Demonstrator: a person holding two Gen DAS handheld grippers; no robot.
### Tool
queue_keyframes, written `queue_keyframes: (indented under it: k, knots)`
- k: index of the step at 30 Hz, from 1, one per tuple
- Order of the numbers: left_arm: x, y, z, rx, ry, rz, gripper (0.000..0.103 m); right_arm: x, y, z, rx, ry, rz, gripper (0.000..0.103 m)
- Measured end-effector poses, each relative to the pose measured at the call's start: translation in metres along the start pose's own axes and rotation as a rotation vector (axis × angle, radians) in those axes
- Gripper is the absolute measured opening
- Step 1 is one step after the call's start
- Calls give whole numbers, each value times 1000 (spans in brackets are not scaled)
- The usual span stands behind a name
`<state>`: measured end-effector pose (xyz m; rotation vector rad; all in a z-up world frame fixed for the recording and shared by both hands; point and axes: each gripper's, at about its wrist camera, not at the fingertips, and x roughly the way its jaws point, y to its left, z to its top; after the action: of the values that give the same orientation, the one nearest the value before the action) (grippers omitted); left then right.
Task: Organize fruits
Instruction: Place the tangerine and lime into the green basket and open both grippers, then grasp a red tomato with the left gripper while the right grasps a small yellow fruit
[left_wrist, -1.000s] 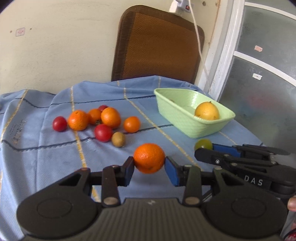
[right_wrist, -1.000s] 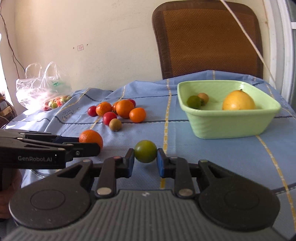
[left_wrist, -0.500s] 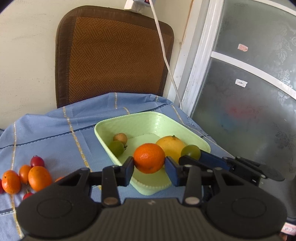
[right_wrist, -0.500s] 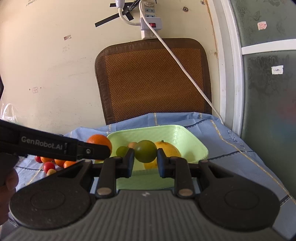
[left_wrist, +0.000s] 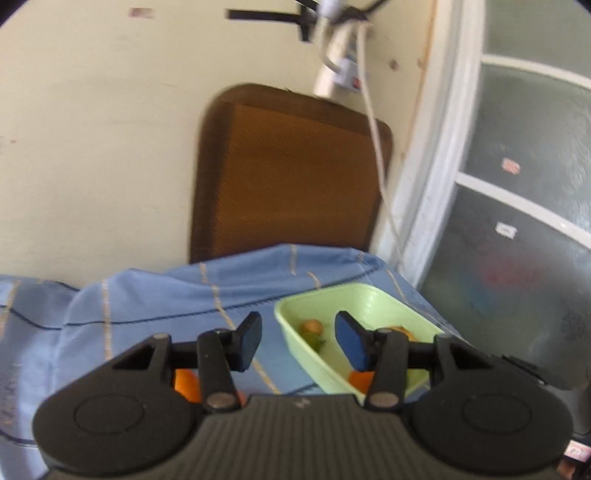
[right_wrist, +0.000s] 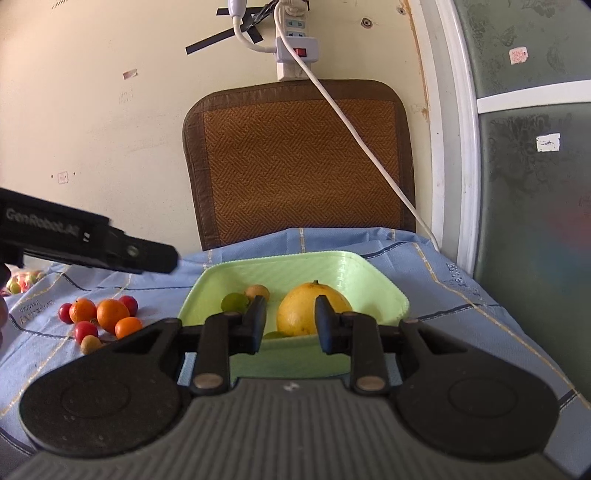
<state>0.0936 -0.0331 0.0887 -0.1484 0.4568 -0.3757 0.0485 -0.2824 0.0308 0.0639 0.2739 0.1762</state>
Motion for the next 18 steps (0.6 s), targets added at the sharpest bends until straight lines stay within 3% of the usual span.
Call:
queue_keyframes:
  k: [4,6,13,18]
  knots:
    - [-36,55,-2,-85,-46,137,43,-9,16,8,4,-24,72,31]
    - [-46,76,-11,-132,-39,170,43,-8,28,9,0,-11,132,31]
    - [-44,108,-50,-244,32,162,43,38,93,-4,-77,228,348,31]
    - [-32,102,-54,-222,72,118,43,69,129,-13,-159,335,401,31]
